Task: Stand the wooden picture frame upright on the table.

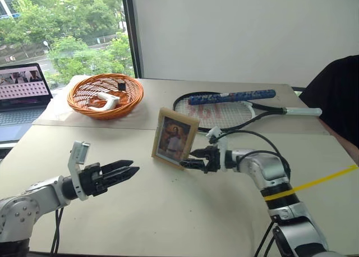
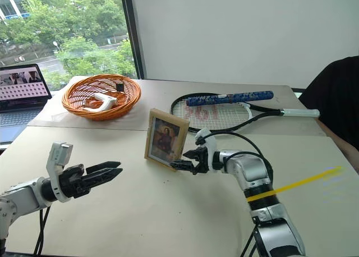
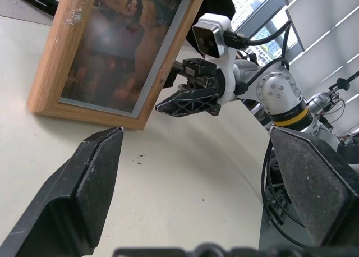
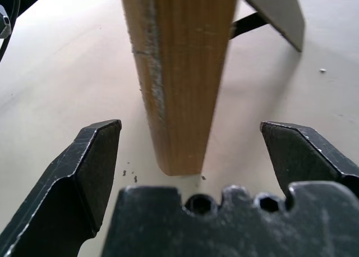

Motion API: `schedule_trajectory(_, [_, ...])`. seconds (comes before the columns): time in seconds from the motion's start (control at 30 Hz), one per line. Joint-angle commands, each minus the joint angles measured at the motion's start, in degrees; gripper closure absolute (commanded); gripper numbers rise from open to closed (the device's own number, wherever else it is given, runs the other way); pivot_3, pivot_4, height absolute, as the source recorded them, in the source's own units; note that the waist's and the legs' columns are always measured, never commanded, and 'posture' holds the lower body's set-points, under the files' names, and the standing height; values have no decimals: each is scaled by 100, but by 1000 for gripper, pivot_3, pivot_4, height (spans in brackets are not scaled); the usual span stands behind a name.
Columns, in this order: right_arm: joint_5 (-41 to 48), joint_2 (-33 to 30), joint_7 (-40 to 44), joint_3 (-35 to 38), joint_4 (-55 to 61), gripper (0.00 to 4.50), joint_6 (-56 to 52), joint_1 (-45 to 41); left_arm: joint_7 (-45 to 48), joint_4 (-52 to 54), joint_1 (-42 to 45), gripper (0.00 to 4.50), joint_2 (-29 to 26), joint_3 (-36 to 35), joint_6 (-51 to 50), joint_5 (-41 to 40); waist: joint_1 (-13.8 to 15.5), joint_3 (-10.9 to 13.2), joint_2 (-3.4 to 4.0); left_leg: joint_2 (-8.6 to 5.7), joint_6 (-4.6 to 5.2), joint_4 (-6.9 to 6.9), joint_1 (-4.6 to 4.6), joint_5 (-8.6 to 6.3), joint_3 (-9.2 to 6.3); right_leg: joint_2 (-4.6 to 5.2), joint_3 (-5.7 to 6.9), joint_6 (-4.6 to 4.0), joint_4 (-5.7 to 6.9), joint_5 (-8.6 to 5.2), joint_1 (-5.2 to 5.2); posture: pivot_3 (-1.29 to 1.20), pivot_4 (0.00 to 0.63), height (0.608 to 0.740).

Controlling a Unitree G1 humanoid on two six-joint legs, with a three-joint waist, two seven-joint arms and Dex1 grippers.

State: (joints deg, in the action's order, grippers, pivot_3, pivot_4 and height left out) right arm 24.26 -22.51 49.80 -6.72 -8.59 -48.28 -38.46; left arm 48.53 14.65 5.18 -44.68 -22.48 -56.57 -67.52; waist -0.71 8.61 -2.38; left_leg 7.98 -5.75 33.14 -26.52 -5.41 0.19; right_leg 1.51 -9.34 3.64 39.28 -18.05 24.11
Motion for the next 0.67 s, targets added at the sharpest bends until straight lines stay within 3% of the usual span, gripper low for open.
schedule_trajectory(0.03, [346, -410, 94, 553, 652, 67, -126, 261, 103, 56, 50, 0, -35, -70, 87, 14, 0, 0, 0, 0, 0, -1, 0, 0, 0, 0, 0, 0, 0, 0, -1, 0, 150, 703])
schedule_trajectory(0.2, [549, -880, 422, 1077, 1656, 67, 659, 1227, 45, 243, -232, 0, 76, -4, 777, 803, 13, 0, 0, 0, 4, -1, -3, -3, 1, 1, 0, 2, -6, -3, -4, 0, 150, 703])
schedule_trajectory(0.3, [368, -1008, 510, 1315, 2305, 67, 1548, 2130, -455, 170, -288, 0, 329, 415, 2021, 2275, 16, 0, 1, 0, 4, -6, -2, -3, 0, 1, 0, 2, -9, -4, -4, 0, 150, 703])
schedule_trajectory(0.47, [-134, -987, 108, 1362, 2807, 67, 2488, 3260, -793, -191, -349, 0, 708, 945, 3852, 4028, 7, -1, 0, 0, 4, 14, -1, -3, 0, 2, -1, 5, -13, -1, -13, 0, 150, 703])
schedule_trajectory(0.67, [-77, -853, -459, 1414, 3231, 67, 2370, 3791, -789, -500, -446, 0, 916, 1184, 4304, 4498, -15, -1, 1, 0, 4, 23, 3, -2, -1, 2, -3, 16, -12, 2, -17, 0, 150, 703])
